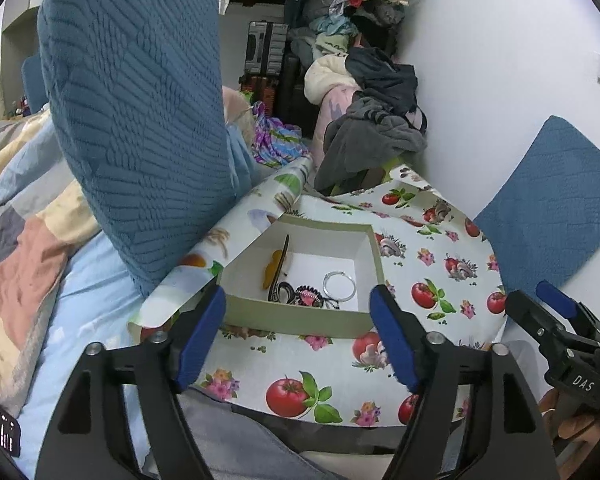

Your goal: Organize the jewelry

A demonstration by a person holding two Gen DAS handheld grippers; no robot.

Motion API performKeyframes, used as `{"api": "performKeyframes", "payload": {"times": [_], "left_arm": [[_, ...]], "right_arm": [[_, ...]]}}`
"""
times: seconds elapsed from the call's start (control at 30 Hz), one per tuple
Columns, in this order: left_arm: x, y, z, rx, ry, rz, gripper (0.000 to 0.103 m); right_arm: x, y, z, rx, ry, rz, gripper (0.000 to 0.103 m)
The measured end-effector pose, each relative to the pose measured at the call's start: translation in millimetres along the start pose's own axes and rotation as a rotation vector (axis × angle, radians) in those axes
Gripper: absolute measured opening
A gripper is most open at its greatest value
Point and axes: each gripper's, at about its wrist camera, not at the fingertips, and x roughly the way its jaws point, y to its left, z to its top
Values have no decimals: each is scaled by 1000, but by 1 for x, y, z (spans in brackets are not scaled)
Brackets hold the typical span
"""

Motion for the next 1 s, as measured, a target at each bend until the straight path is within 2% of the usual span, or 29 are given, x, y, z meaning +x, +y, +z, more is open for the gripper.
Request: {"api": "performKeyframes", "payload": {"times": [0.33, 0.67, 1.0], "left_arm": [[10, 3, -10, -8, 36, 36, 82], [17, -2, -10, -3, 66, 28, 82], [17, -2, -14, -3, 61, 44, 82]], "right_arm": [[12, -2, -7, -29, 32, -22, 103], [17, -4, -11, -22, 45, -25, 103], [18, -7, -11, -32, 48, -37, 103]]}}
